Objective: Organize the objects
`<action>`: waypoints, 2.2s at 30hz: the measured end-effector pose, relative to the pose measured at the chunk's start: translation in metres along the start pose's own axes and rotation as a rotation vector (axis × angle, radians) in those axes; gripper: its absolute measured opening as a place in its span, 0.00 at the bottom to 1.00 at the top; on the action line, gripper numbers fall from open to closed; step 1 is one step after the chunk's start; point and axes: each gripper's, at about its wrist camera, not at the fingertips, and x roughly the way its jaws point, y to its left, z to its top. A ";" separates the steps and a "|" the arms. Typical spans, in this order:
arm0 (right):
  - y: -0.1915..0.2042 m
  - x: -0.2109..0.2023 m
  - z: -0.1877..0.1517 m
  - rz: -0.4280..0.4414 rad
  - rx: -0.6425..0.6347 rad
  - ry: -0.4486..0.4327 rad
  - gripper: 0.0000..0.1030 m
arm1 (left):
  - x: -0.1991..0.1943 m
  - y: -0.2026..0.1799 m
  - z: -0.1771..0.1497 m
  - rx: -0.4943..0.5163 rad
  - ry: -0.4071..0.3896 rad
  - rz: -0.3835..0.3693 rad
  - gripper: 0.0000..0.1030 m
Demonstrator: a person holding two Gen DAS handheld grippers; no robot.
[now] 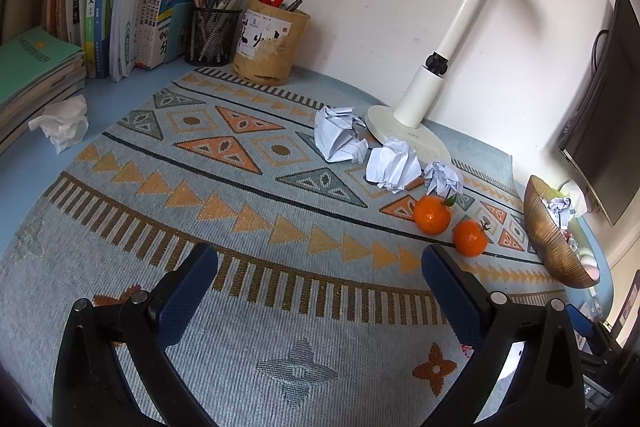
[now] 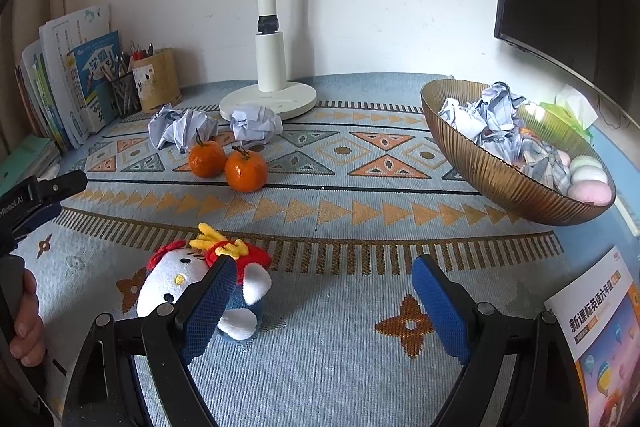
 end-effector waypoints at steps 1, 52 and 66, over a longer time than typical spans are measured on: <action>0.000 0.000 0.000 -0.002 -0.003 0.000 0.86 | 0.000 0.000 0.000 -0.002 0.000 0.000 0.99; 0.042 0.009 -0.012 0.152 -0.115 0.139 0.98 | 0.170 -0.026 0.108 0.432 0.232 -0.047 0.58; 0.062 0.006 -0.018 0.317 0.136 0.175 0.49 | 0.020 -0.023 0.049 0.302 0.093 -0.078 0.51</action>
